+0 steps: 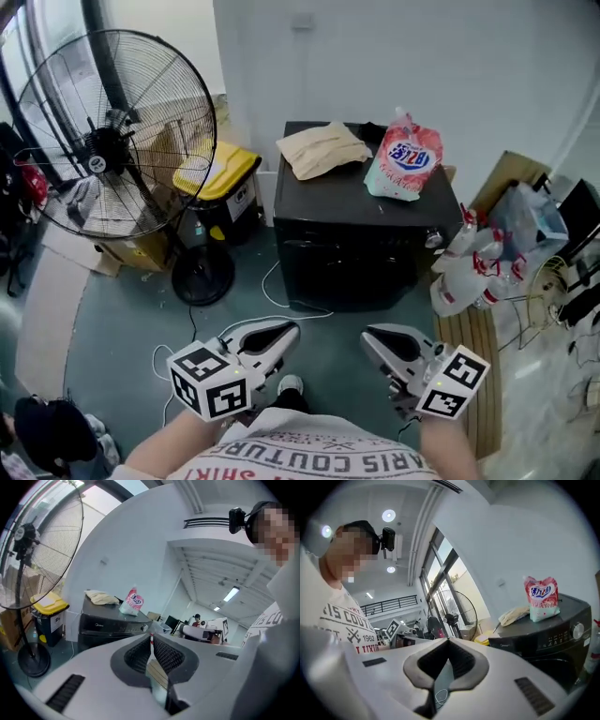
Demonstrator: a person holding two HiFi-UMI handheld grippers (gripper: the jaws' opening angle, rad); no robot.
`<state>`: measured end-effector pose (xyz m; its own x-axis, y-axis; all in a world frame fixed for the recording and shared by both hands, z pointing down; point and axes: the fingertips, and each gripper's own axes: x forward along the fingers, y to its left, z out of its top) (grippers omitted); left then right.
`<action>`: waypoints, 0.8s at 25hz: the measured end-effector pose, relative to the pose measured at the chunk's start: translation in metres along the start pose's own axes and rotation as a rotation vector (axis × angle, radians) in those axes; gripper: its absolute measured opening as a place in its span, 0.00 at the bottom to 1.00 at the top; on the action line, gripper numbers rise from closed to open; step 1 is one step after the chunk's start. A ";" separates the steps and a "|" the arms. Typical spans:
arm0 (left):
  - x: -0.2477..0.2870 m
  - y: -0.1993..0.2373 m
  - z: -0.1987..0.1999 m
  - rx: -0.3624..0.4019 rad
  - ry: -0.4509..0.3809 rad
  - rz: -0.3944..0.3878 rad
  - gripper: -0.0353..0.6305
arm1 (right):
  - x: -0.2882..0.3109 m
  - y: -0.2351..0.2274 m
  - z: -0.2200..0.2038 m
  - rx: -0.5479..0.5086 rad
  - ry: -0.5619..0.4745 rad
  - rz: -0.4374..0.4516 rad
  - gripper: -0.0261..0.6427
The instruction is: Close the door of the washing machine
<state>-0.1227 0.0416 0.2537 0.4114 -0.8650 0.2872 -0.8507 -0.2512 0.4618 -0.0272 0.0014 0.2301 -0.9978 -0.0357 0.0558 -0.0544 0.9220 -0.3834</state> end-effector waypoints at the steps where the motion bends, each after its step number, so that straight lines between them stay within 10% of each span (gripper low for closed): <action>1: -0.004 -0.010 0.001 0.011 -0.008 -0.009 0.12 | -0.007 0.007 0.005 -0.003 -0.018 -0.008 0.07; 20: -0.025 -0.078 0.009 0.102 -0.058 -0.088 0.12 | -0.049 0.051 0.018 -0.060 -0.082 -0.070 0.07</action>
<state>-0.0698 0.0792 0.2027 0.4686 -0.8607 0.1991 -0.8423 -0.3674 0.3944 0.0182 0.0435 0.1916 -0.9915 -0.1304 0.0040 -0.1246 0.9375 -0.3248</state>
